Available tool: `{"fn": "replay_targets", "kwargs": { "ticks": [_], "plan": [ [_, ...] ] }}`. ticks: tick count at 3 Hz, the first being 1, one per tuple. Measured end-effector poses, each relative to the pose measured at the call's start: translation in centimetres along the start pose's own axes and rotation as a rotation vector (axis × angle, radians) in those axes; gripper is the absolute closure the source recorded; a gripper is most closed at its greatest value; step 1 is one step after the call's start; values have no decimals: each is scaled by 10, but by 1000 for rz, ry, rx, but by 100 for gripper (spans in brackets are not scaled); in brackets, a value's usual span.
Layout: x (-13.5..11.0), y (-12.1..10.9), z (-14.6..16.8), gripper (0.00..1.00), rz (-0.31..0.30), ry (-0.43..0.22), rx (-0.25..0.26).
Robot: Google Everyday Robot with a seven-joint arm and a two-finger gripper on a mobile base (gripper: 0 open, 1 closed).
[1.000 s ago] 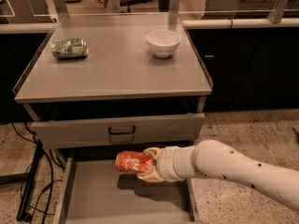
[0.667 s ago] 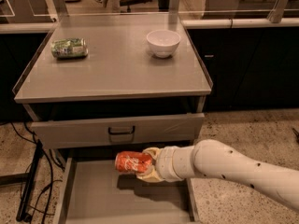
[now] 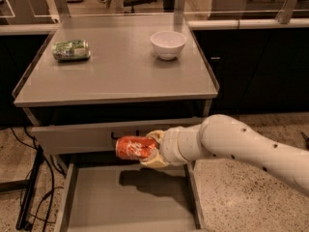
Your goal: Pick coke can from middle drawer and place on counter
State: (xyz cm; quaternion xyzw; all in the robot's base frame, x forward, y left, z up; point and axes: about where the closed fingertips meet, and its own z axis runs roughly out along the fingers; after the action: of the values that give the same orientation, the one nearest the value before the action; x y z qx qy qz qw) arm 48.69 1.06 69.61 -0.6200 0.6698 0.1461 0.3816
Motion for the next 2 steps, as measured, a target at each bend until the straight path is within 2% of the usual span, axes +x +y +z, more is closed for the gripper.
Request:
{"fn": "replay_targets", "kwargs": {
  "ticks": [1, 2],
  "plan": [
    [-20, -19, -22, 100, -21, 19, 18],
    [-50, -48, -50, 100, -59, 41, 58]
  ]
}}
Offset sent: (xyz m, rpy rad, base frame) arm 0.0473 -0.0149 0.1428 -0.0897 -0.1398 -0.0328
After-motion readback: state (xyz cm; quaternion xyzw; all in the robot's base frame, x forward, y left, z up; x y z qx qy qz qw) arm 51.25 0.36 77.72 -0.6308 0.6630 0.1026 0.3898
